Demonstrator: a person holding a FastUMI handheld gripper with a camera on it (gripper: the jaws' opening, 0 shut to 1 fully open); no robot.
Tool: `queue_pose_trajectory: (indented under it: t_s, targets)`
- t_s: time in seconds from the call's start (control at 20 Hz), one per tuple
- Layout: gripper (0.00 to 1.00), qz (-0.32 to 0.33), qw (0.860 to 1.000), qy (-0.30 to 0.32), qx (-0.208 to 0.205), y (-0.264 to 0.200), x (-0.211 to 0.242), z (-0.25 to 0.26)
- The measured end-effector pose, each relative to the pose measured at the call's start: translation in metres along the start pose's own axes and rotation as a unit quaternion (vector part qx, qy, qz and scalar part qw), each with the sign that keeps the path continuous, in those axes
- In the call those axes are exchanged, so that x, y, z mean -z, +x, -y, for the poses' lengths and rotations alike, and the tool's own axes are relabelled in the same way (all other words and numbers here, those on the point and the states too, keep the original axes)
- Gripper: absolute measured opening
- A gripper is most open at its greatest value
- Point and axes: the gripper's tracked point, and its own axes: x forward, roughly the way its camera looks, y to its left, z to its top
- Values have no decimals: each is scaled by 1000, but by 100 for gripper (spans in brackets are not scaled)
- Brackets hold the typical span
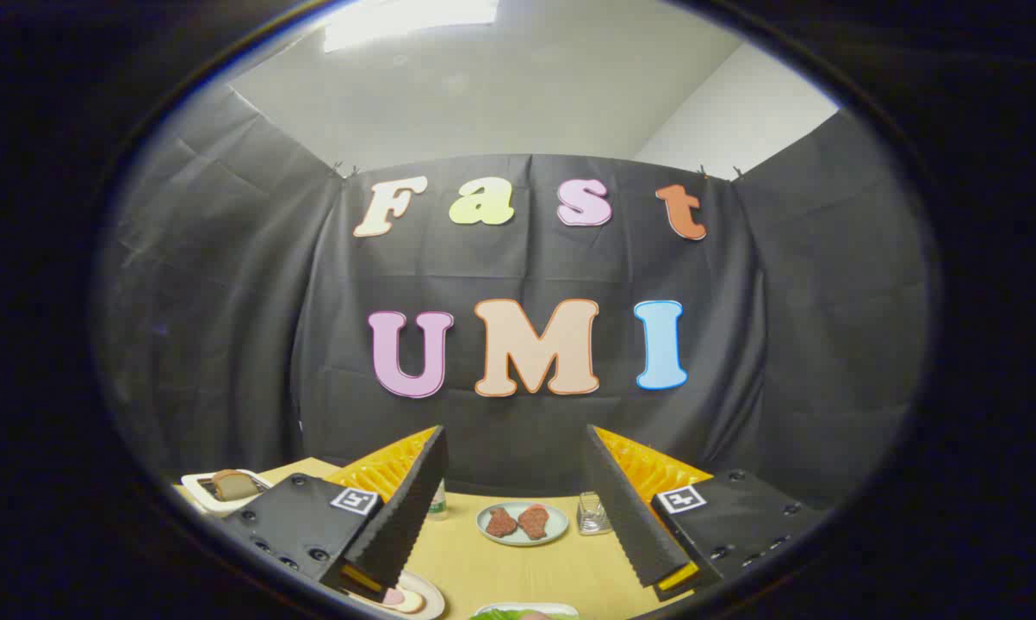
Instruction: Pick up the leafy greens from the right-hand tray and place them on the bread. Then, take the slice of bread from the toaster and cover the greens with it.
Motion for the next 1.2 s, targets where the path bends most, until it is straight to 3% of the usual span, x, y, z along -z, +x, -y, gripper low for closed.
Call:
queue_pose_trajectory:
  t_s: [0.75, 1.0, 1.2]
  targets:
    - [100, 0, 1000, -4, -17, -3, -4, 12]
    - [100, -16, 999, -22, -37, -5, 6, 16]
    - [100, -54, 994, -40, -81, -7, 27, 16]
